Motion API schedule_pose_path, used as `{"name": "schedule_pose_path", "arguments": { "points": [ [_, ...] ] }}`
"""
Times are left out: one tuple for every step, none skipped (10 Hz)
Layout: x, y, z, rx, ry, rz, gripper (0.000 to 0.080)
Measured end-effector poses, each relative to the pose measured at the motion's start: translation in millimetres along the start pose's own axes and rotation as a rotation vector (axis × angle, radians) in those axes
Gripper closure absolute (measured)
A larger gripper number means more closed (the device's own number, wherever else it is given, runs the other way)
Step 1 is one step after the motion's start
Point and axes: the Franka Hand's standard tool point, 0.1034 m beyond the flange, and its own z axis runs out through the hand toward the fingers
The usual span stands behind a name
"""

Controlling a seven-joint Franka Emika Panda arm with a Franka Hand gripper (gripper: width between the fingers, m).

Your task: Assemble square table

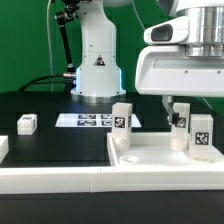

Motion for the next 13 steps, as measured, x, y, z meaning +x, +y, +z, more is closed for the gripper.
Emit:
{"name": "schedule_pose_path", "arguments": {
  "points": [
    [-0.2, -1.3, -0.3, 0.001, 0.0, -0.029, 0.015],
    [-0.9, -2.0, -0.1, -0.01, 0.003, -0.138, 0.015],
    [-0.7, -1.6, -0.1, -0.016, 0.005, -0.183, 0.015],
    [-0.7, -1.4, 0.1, -0.016, 0.005, -0.182, 0.0165],
    [-0.8, -1.2, 0.4, -0.017, 0.004, -0.18, 0.0165],
    [-0.8, -1.1, 0.5, -0.017, 0.004, -0.18, 0.0339],
    [-0.8, -1.2, 0.4, -0.017, 0.004, -0.178, 0.0511],
    [-0.9, -1.2, 0.5, -0.017, 0.005, -0.141, 0.0509],
    [-0.9, -1.1, 0.5, -0.017, 0.005, -0.137, 0.0509],
    [-1.0, -1.2, 0.6, -0.016, 0.005, -0.082, 0.0509],
    [-1.0, -1.2, 0.7, -0.015, 0.005, 0.015, 0.0509],
    [-1.1, -1.2, 0.8, -0.015, 0.006, 0.08, 0.0509],
    [-1.1, -1.2, 0.9, -0.015, 0.006, 0.144, 0.0509]
  ]
}}
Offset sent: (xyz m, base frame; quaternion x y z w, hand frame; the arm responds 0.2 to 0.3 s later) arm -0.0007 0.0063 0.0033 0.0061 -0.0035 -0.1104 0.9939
